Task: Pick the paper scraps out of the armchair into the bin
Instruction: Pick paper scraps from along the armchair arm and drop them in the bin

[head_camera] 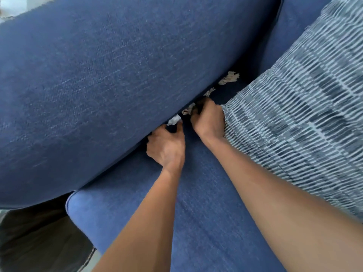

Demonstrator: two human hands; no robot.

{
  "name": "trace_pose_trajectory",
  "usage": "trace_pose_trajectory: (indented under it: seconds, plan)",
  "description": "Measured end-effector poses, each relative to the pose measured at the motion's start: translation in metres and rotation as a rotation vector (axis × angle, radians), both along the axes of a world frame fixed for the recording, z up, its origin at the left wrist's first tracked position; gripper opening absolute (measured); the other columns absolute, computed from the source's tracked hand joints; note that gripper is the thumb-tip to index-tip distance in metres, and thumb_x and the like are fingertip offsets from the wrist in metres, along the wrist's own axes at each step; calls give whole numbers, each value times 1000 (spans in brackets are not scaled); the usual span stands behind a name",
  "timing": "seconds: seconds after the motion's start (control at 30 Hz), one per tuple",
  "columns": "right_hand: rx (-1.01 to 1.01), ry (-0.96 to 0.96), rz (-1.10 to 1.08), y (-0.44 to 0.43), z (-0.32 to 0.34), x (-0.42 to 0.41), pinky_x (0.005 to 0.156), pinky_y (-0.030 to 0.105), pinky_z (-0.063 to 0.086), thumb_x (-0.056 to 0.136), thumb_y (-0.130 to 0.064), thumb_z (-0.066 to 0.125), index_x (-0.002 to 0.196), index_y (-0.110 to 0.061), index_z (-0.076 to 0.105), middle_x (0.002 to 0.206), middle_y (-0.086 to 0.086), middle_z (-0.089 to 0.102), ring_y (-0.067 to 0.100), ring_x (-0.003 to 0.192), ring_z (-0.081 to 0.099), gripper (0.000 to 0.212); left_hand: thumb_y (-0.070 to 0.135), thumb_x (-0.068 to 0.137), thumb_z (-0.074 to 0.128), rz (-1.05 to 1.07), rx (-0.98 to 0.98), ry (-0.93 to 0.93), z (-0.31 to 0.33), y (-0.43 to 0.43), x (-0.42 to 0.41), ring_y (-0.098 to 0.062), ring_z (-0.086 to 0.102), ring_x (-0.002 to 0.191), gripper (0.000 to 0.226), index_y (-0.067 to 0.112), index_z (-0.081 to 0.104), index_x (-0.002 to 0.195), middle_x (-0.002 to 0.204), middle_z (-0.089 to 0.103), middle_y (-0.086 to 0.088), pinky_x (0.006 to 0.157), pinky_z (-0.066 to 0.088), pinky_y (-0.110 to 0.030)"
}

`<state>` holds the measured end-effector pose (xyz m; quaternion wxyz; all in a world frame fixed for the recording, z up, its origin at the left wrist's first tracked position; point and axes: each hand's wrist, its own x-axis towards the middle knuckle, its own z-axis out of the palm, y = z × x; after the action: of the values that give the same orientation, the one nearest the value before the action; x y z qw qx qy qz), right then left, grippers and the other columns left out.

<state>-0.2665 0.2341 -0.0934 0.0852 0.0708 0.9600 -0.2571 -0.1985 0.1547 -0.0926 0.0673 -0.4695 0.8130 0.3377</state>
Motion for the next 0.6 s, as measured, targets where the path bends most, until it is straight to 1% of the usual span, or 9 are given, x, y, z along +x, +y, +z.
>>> trace_pose_trajectory:
  seconds: [0.07,0.17,0.27,0.33,0.4,0.47,0.53,0.57,0.6]
  plan:
    - [-35,17,-84,0,-1,-5,65,32,52,88,-8,57,97,-8,66,92,13,72,30,83,68,13,69,79,65,61,17,-24,-4,1,-8,-31,69,95,54,19,73,98,101,72,-8,76,50,-35]
    - [-23,-46,-127,-1,-4,-16,61,27,47,88,-3,54,84,-8,65,84,8,69,24,75,66,13,71,74,69,131,34,-37,-6,3,-14,-28,69,92,54,20,73,90,97,72,-6,69,43,-32]
    - [-45,-116,-192,-2,-10,-32,62,24,49,88,-3,56,77,-10,66,82,5,69,20,73,65,17,70,72,72,177,42,-40,-8,3,-17,-27,69,94,56,19,74,95,99,72,-4,67,41,-31]
    - [-77,-169,-222,-2,-16,-44,68,23,52,88,-7,60,80,-9,69,87,6,71,20,77,67,12,70,72,72,188,42,-45,-10,3,-18,-26,69,95,59,19,74,100,102,72,-4,68,42,-31]
    - [-101,-218,-257,-4,-20,-52,73,32,61,86,-8,67,93,-7,72,95,9,74,23,82,71,8,73,71,70,189,35,-50,-14,2,-17,-26,69,94,62,20,73,102,103,73,-4,71,46,-32]
    - [-119,-280,-289,-3,-22,-58,60,40,63,85,-7,73,99,-5,69,96,11,73,26,79,73,14,73,71,69,186,36,-48,-17,1,-16,-25,69,94,60,21,74,100,102,73,-4,73,47,-31]
    - [-170,-335,-314,-3,-21,-62,43,36,58,84,-5,77,98,-1,68,91,12,72,28,73,74,17,71,73,70,179,56,-38,-18,0,-16,-25,69,93,53,23,75,94,100,73,-4,74,48,-31]
    - [-177,-342,-323,-3,-20,-64,42,35,58,82,-4,79,98,-2,68,90,12,72,28,72,74,20,70,74,70,174,65,-36,-17,1,-16,-25,69,92,50,24,75,92,99,73,-4,74,47,-31]
    - [-162,-329,-326,-3,-21,-66,47,37,60,80,-3,80,98,-2,68,92,13,73,28,74,74,21,70,75,70,171,70,-33,-17,1,-15,-25,69,93,49,24,75,91,100,73,-4,74,47,-31]
